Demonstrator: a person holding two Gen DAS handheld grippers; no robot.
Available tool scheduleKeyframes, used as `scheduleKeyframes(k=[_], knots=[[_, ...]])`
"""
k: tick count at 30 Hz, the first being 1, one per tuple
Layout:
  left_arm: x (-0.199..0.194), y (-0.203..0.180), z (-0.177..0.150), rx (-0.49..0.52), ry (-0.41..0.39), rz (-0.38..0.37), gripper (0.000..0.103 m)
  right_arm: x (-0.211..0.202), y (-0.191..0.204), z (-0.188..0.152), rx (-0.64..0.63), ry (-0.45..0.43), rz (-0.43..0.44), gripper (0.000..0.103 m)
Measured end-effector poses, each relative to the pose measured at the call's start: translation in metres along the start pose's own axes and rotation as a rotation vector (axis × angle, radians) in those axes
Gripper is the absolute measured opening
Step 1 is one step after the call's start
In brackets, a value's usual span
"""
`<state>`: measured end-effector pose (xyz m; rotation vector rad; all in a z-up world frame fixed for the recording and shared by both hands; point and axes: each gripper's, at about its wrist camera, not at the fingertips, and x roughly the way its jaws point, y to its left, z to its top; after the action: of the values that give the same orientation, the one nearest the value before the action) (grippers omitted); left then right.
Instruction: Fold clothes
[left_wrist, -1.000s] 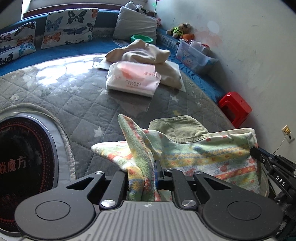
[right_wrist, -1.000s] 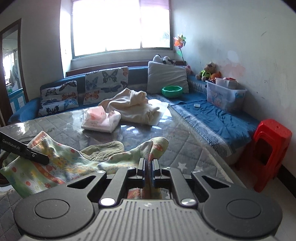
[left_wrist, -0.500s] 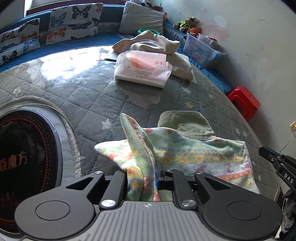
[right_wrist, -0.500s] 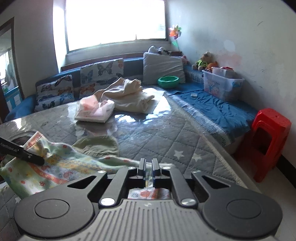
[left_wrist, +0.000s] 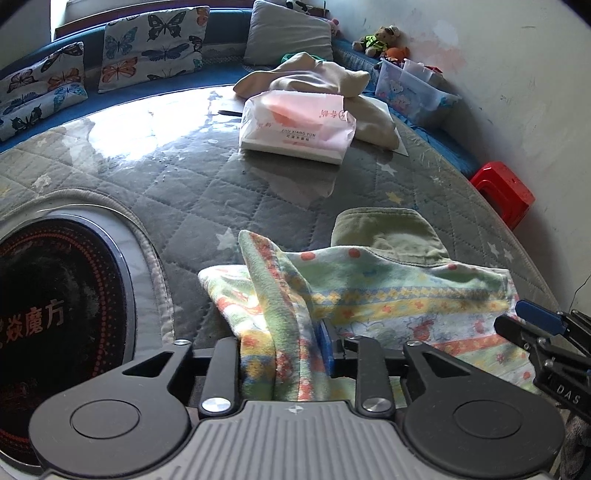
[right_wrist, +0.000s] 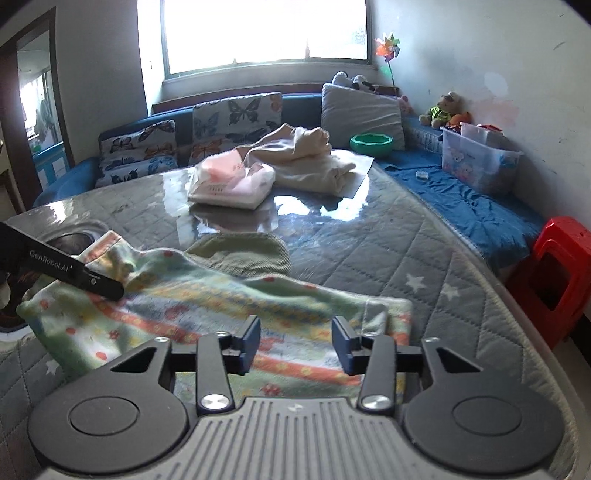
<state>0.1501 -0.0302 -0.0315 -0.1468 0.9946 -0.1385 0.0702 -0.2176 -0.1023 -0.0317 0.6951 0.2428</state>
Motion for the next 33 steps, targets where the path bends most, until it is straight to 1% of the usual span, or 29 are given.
scheduleKeyframes(k=[1, 7, 11, 13, 14, 17, 19, 24, 26, 27, 29, 31, 33], knots=[[0.000, 0.001, 0.000, 0.001, 0.000, 0.008, 0.041, 0.001, 0.001, -0.002, 0.001, 0.007, 0.001, 0.048], [0.000, 0.007, -0.004, 0.015, -0.002, 0.032, 0.051, 0.006, -0.002, -0.013, 0.003, 0.046, -0.010, 0.054], [-0.001, 0.010, -0.007, 0.035, -0.008, 0.056, 0.056, 0.004, -0.006, -0.017, -0.005, 0.049, -0.004, 0.057], [-0.002, 0.014, -0.009, 0.037, -0.010, 0.069, 0.056, 0.003, -0.006, -0.018, -0.010, 0.048, -0.012, 0.060], [-0.003, 0.016, -0.009, 0.038, -0.011, 0.078, 0.057, 0.003, -0.005, -0.018, -0.012, 0.048, -0.017, 0.063], [-0.004, 0.023, -0.012, 0.040, -0.009, 0.097, 0.057, 0.002, -0.007, -0.020, -0.013, 0.050, -0.022, 0.064], [-0.006, 0.027, -0.014, 0.044, -0.009, 0.105, 0.059, 0.001, -0.008, -0.020, -0.013, 0.052, -0.032, 0.066], [-0.019, 0.027, -0.018, 0.061, -0.024, 0.124, 0.060, -0.005, -0.007, -0.019, -0.019, 0.051, -0.046, 0.068], [-0.027, 0.024, -0.021, 0.071, -0.040, 0.115, 0.060, -0.008, -0.002, -0.018, -0.030, 0.042, -0.033, 0.070], [-0.030, 0.021, -0.023, 0.081, -0.048, 0.109, 0.060, -0.009, 0.002, -0.017, -0.037, 0.037, -0.024, 0.074], [-0.035, 0.015, -0.029, 0.105, -0.059, 0.105, 0.061, -0.010, 0.012, -0.016, -0.056, 0.027, 0.001, 0.078], [-0.037, 0.009, -0.036, 0.128, -0.057, 0.106, 0.061, -0.010, 0.023, -0.015, -0.077, 0.023, 0.030, 0.079], [-0.037, 0.004, -0.042, 0.148, -0.051, 0.108, 0.062, -0.008, 0.033, -0.015, -0.097, 0.026, 0.053, 0.082]])
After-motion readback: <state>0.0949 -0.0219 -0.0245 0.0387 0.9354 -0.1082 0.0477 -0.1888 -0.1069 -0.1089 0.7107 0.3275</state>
